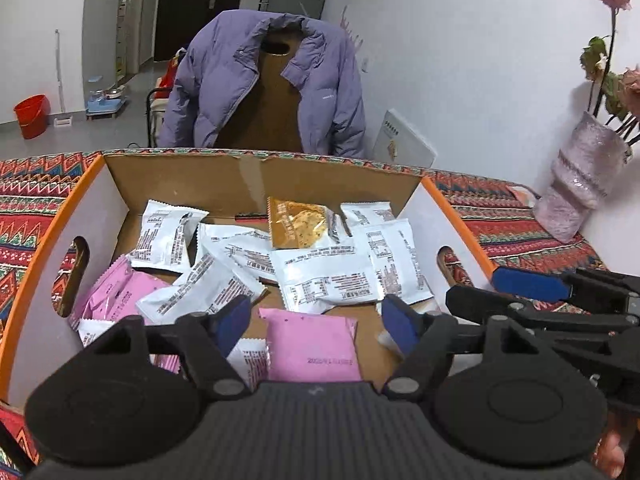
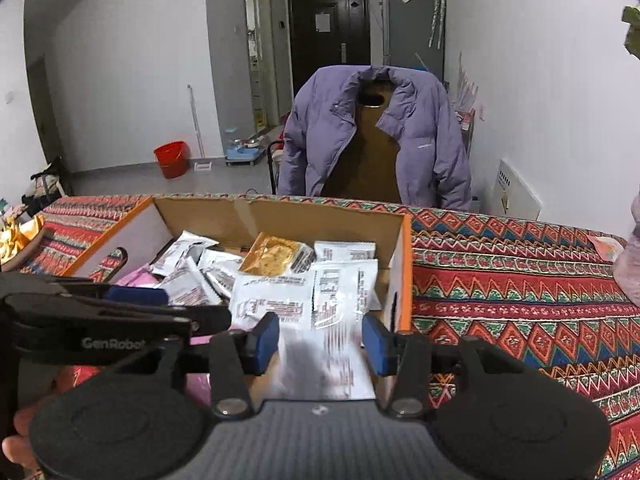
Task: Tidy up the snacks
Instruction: 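Open both tools to drop the pink and white packets into the box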
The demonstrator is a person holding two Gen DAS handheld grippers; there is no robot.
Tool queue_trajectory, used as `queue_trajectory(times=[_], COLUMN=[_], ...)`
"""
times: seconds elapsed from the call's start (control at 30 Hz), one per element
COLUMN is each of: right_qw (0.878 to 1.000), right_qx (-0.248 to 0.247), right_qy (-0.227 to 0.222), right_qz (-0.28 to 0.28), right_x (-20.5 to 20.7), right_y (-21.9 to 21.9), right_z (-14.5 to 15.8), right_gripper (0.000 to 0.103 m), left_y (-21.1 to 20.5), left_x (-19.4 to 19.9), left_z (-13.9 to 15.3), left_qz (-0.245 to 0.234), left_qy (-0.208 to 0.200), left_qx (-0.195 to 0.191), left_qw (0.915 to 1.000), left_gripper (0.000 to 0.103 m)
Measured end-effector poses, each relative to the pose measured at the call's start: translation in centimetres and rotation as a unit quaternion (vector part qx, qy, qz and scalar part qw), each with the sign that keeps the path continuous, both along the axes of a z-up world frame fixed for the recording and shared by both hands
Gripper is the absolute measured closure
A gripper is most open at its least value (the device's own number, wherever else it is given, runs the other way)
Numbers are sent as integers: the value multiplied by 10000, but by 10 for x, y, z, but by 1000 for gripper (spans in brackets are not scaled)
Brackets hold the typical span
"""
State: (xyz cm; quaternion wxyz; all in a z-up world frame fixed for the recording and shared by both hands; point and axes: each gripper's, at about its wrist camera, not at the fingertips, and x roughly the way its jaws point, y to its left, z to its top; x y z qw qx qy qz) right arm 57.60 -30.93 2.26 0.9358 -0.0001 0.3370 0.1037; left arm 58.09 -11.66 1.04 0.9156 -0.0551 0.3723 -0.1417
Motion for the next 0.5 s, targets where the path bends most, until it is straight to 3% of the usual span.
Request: queue_trajectory(times=[0.13, 0.4, 0.5], right_qw=[9999, 9998, 9995], right_qx=[122, 60, 49], right_qy=[-15, -174, -309], right_qz=[-50, 42, 106], right_x=[-6, -39, -65], right_y=[-7, -5, -3], right_z=[8, 38, 51], right_gripper=[46, 44, 33], left_y=[5, 23, 37], left_x=[-9, -56, -87], left_z=[8, 41, 54], left_qz=[-151, -171, -38], left_qy=[-28, -343, -508], left_qx=[-43, 494, 630], left_qw=[9999, 9980, 9967], left_gripper=[25, 25, 25])
